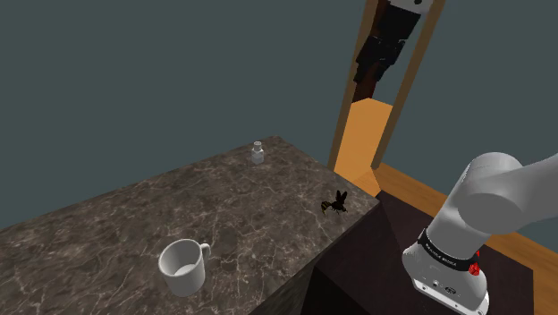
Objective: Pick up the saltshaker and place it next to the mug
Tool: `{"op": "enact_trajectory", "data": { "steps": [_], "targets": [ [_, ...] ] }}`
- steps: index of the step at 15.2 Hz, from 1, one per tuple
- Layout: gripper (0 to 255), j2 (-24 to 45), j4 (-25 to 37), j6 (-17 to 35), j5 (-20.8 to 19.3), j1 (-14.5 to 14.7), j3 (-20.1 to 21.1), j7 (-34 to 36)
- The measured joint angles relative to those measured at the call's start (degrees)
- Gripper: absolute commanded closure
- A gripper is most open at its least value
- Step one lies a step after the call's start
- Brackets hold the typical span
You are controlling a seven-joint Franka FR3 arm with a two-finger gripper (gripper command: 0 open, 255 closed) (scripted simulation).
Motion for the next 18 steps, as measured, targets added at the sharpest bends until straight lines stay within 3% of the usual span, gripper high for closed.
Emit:
{"op": "enact_trajectory", "data": {
  "steps": [3,13,18],
  "targets": [
    [0,0.53,-1.72,2.45,0.16,-0.01,0.60,0.59],
    [0,12.38,-9.26,23.89,0.25,-0.66,5.03,5.17],
    [0,21.47,-9.26,34.12,-1.00,-1.69,7.09,7.86]
  ]
}}
